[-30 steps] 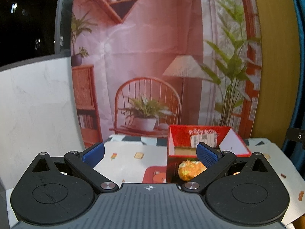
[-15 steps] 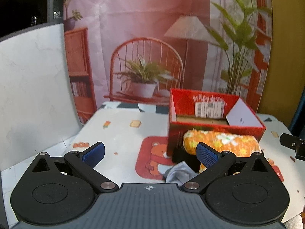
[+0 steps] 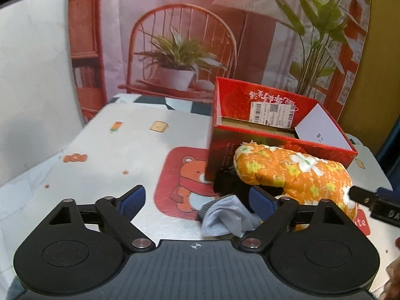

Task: Organize soft objects
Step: 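Move both tools to the orange floral cushion and close both on it, then lift the orange cushion with both tools over the red box, then lower the cushion into the red box and open both tools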

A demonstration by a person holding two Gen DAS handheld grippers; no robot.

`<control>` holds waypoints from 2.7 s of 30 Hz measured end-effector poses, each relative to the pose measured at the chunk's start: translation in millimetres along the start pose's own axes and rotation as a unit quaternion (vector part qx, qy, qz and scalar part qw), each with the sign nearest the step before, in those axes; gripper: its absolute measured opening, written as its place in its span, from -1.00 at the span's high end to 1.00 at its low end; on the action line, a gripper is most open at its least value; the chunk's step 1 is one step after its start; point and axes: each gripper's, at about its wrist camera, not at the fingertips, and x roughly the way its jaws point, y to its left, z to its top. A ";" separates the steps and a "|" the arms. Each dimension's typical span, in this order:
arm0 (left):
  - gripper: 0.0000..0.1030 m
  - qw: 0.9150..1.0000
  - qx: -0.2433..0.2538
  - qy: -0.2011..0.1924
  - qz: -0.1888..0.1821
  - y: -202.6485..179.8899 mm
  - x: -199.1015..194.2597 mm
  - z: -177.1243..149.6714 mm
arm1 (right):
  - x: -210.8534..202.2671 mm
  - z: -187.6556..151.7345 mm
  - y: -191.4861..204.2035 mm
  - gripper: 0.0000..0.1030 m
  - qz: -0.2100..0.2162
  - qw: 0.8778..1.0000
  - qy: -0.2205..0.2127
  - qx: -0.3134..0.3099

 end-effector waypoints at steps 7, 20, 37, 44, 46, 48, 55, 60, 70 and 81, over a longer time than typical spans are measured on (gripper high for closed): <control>-0.42 0.998 -0.005 0.022 -0.055 -19.0 34.9 14.5 | 27.7 1.9 -0.6 -0.17 0.040 0.999 0.023 0.000; -0.38 0.983 -0.068 0.084 -0.150 -33.3 92.8 32.0 | 52.3 2.7 -8.3 -0.02 0.072 0.996 0.047 0.003; 0.60 0.988 0.008 0.044 -0.149 -49.9 78.5 48.8 | 47.0 18.6 -13.9 0.41 0.099 0.994 0.047 0.002; 0.65 0.988 0.030 -0.013 -0.151 -48.3 52.1 67.1 | 28.9 41.8 -15.0 0.76 0.135 0.991 0.018 -0.006; 0.67 0.987 0.034 -0.032 -0.156 -50.5 44.8 74.1 | 26.6 49.7 -14.3 0.78 0.144 0.989 0.010 -0.008; 0.67 0.985 0.034 -0.051 -0.161 -51.7 38.7 79.8 | 24.6 58.0 -14.7 0.81 0.154 0.988 0.002 -0.008; 0.69 0.981 0.037 -0.099 -0.163 -61.1 30.6 105.9 | 21.6 85.5 -17.0 0.82 0.161 0.986 -0.029 -0.013; 0.69 0.977 0.063 -0.144 -0.146 -80.9 47.1 133.1 | 39.0 114.6 -11.8 0.83 0.137 0.987 -0.055 -0.056; 0.69 0.987 0.096 -0.053 -0.116 -119.7 150.7 159.5 | 150.5 137.2 -26.3 0.83 0.082 0.994 0.019 -0.076; 0.67 0.983 0.114 0.095 -0.112 -117.5 211.7 136.5 | 201.3 103.0 -36.7 0.83 0.060 0.990 0.124 -0.043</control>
